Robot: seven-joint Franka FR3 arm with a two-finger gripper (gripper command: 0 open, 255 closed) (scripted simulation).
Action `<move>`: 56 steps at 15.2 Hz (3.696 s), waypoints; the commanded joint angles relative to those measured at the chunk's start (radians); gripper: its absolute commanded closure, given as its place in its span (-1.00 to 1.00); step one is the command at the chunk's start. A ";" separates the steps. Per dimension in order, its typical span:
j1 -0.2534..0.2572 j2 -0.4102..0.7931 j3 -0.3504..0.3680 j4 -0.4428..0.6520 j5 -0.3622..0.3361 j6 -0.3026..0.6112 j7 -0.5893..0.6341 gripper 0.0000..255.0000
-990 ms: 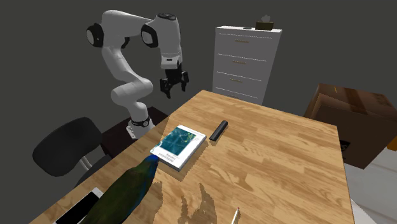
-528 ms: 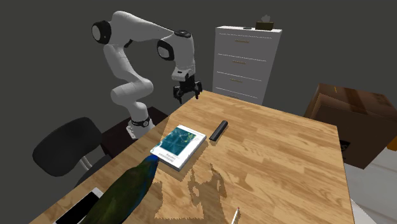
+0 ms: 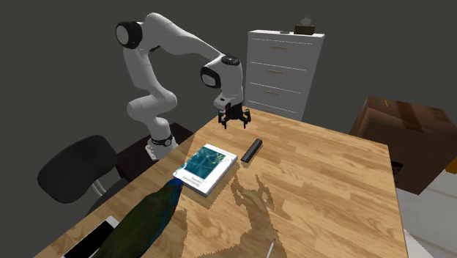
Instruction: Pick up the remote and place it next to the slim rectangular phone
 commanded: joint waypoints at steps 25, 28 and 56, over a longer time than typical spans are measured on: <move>-0.045 0.486 0.109 0.117 -0.158 0.400 0.609 1.00; -0.044 0.487 0.109 0.116 -0.158 0.400 0.609 1.00; -0.105 0.185 0.040 0.073 0.002 0.136 0.426 1.00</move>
